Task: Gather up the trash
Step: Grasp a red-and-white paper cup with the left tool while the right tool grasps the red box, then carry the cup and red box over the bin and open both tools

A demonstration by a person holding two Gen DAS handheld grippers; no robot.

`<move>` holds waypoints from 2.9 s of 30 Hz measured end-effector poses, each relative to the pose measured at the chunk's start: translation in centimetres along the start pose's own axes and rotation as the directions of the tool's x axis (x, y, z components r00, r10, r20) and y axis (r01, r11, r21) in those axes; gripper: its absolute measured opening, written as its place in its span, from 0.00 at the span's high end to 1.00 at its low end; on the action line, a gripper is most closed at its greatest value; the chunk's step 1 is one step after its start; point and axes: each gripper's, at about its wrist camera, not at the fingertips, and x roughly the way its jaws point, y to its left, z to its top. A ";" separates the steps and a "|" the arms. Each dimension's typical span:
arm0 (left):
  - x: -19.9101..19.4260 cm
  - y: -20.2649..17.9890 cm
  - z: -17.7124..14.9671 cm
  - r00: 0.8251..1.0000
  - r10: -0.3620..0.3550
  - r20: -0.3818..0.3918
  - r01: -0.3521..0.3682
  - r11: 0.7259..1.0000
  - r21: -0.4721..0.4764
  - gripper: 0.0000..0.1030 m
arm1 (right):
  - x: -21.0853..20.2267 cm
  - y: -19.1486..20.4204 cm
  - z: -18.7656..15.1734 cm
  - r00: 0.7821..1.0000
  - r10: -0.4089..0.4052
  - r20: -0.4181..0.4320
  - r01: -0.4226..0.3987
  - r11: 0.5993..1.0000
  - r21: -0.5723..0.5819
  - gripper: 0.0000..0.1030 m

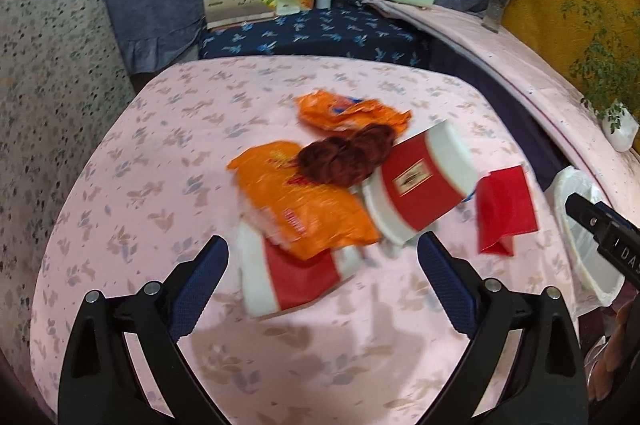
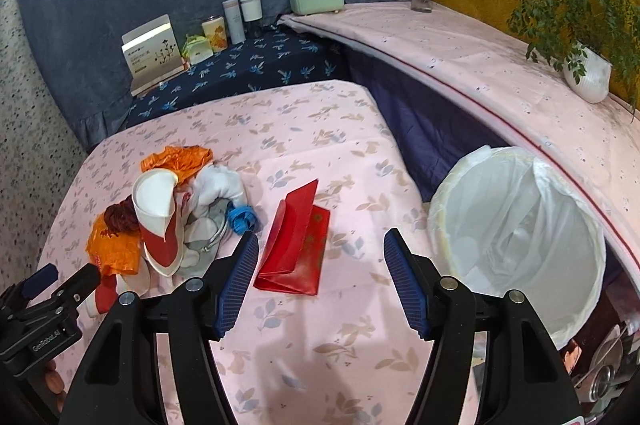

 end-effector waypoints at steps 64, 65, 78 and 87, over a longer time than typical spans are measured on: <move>-2.5 -8.0 -0.8 0.939 -0.335 -0.076 0.339 0.939 0.052 0.98 | -2.2 -2.0 -0.6 0.994 0.106 0.037 -0.108 0.992 0.059 0.99; -2.5 -8.7 -0.7 0.938 -0.339 -0.075 0.343 0.937 0.062 0.98 | -2.4 -2.5 -0.6 0.994 0.103 0.041 -0.106 0.992 0.065 0.99; -2.4 -17.7 0.4 0.911 -0.402 -0.092 0.412 0.891 0.192 0.98 | -3.9 -10.1 -1.7 0.997 0.023 0.068 -0.035 0.983 0.183 0.99; -1.9 -24.7 -0.1 0.883 -0.448 -0.139 0.469 0.836 0.285 0.98 | -3.8 -15.7 -2.7 0.997 -0.057 0.056 0.040 0.962 0.269 0.99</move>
